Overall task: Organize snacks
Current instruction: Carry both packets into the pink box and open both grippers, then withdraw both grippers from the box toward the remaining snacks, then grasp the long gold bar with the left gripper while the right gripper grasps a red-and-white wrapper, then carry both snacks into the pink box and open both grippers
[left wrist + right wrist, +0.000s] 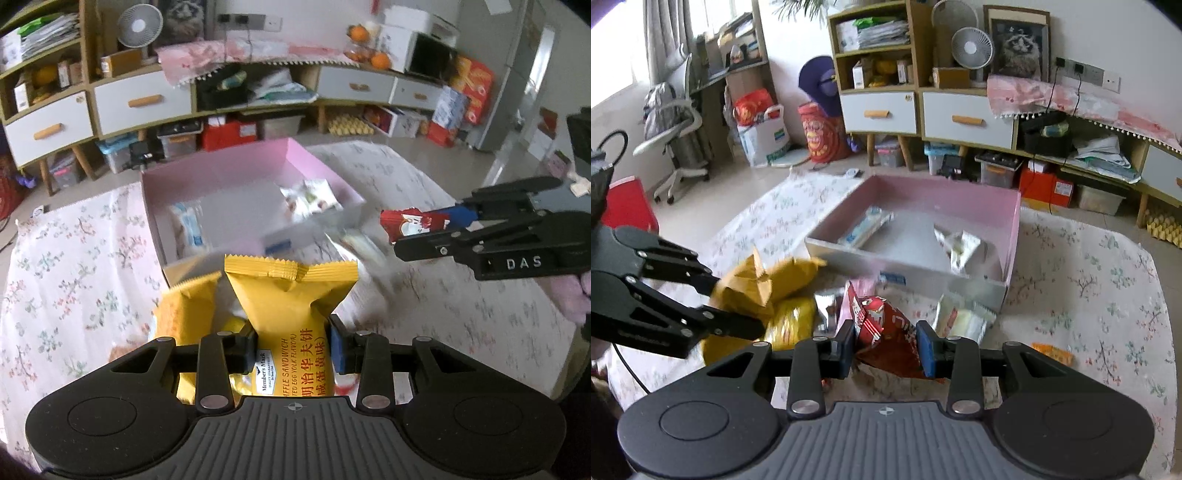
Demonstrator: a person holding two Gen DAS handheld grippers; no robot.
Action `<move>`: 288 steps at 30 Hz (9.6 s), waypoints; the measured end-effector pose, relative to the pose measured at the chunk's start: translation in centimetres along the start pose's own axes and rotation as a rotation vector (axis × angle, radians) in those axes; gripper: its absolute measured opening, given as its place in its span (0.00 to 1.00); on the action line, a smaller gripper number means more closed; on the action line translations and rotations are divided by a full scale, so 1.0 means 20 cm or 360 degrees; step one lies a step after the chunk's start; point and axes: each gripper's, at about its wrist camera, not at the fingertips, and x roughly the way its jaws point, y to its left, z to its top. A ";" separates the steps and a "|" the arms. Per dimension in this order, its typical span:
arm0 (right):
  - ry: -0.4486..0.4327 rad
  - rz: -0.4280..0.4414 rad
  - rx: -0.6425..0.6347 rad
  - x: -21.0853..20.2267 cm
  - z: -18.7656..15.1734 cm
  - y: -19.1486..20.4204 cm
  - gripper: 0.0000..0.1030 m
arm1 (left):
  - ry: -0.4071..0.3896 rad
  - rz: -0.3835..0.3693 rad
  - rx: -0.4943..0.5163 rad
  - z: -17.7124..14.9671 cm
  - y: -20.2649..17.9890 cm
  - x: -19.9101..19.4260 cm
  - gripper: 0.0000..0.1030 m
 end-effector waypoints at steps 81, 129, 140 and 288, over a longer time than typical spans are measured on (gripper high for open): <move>-0.0150 -0.0015 0.0463 0.24 0.21 -0.19 0.74 | -0.0009 0.0322 -0.0275 0.26 0.14 0.30 0.86; -0.0121 -0.0067 -0.0215 0.09 -0.21 0.08 0.80 | 0.0087 0.0282 0.0027 -0.37 0.10 0.06 0.93; -0.0071 0.0098 -0.0525 0.15 -0.24 0.33 0.75 | 0.0029 0.0422 -0.0085 -0.36 0.15 0.09 0.90; -0.0148 -0.0297 0.0329 0.60 0.28 -0.37 0.11 | -0.0207 0.0448 -0.0416 0.54 0.45 0.70 0.26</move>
